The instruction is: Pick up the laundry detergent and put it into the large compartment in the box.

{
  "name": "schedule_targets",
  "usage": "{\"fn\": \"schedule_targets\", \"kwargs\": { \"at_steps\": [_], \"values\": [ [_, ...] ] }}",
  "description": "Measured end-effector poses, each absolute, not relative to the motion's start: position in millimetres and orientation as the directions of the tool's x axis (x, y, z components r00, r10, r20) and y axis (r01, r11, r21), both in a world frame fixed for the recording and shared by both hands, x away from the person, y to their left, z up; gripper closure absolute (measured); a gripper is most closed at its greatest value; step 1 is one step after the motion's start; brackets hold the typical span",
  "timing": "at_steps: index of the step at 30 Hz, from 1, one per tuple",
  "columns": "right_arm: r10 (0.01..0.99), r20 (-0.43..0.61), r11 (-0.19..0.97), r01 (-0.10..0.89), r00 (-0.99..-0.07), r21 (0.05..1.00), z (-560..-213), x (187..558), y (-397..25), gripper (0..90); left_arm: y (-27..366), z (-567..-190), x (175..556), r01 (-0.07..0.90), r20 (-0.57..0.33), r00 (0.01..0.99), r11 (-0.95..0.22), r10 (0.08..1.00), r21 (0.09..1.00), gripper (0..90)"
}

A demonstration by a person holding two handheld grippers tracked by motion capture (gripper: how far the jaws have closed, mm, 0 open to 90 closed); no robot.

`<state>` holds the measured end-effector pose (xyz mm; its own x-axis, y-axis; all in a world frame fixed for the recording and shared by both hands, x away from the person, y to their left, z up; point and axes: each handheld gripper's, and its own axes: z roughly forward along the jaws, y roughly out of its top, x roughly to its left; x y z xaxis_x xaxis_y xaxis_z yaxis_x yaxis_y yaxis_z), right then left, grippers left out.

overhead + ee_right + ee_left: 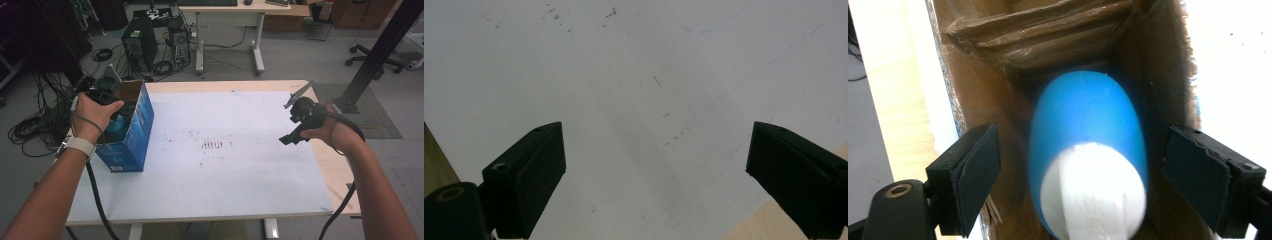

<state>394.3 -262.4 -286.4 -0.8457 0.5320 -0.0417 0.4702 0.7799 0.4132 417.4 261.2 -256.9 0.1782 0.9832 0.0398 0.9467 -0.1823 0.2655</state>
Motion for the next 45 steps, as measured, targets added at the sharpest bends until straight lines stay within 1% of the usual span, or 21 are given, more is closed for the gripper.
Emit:
{"fn": "schedule_targets", "kwargs": {
  "at_steps": [7,12,36,45],
  "values": [
    [0.532,-0.044,0.78,0.469,-0.846,0.414,-285.3,392.4,-262.8,9.1,259.8,-252.9,414.8,0.946,0.03,0.18,-0.181,0.983,0.268,14.3],
    [0.533,-0.047,0.779,0.468,-0.845,0.417,-282.9,391.4,-263.1,9.1,258.6,-244.0,412.3,0.942,0.038,0.189,-0.192,0.981,0.276,14.0],
    [0.53,-0.055,0.783,0.464,-0.846,0.415,-277.4,386.9,-261.8,9.1,250.2,-212.3,401.8,0.935,0.058,0.23,-0.237,0.971,0.264,13.1],
    [0.53,-0.057,0.783,0.462,-0.846,0.416,-275.3,386.0,-260.3,9.1,246.5,-202.4,397.8,0.932,0.053,0.253,-0.258,0.966,0.256,13.2]
  ]
}}
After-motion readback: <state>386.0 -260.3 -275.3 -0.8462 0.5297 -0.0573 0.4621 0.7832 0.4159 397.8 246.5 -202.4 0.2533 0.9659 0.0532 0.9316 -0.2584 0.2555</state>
